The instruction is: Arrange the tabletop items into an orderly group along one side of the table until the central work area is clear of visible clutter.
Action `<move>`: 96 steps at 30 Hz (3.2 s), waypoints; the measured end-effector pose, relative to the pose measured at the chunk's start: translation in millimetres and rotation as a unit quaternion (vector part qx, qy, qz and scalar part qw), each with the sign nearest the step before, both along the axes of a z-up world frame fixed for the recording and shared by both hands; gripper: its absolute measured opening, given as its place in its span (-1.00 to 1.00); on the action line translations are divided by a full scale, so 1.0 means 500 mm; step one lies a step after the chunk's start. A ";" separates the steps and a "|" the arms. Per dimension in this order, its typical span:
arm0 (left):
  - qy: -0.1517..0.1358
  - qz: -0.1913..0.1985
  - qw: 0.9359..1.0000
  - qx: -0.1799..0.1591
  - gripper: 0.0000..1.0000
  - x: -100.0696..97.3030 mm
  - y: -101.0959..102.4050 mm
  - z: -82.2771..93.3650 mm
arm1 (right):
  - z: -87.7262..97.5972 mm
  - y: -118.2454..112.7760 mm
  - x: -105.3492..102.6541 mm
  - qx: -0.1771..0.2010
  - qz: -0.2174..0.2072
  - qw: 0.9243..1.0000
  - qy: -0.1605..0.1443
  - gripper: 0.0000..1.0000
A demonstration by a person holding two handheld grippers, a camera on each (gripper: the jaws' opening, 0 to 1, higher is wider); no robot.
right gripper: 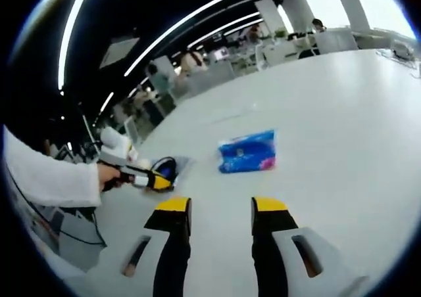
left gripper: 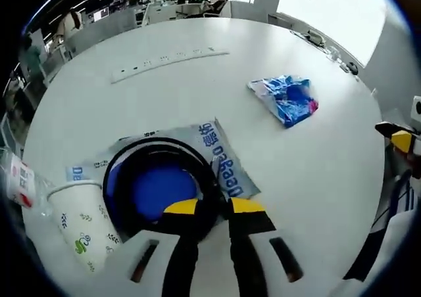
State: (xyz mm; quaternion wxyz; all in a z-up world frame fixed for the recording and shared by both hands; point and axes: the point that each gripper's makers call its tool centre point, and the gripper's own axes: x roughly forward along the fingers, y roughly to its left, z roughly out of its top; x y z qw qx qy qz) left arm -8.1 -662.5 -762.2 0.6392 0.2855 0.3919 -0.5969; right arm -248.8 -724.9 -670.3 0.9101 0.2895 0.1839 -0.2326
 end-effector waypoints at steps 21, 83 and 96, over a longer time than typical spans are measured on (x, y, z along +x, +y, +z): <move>0.039 -0.003 0.997 -0.061 -0.92 -0.028 -0.014 0.075 | 0.002 -0.002 0.015 -0.002 0.010 1.000 -0.004 -0.35; 0.318 -0.295 0.843 -0.319 -1.00 -0.300 0.102 0.512 | 0.314 0.169 0.212 -0.301 0.582 0.751 -0.083 -0.04; 0.354 -0.305 0.823 -0.323 -1.00 -0.311 0.113 0.519 | 0.291 0.242 0.169 -0.272 0.705 0.652 -0.060 -0.84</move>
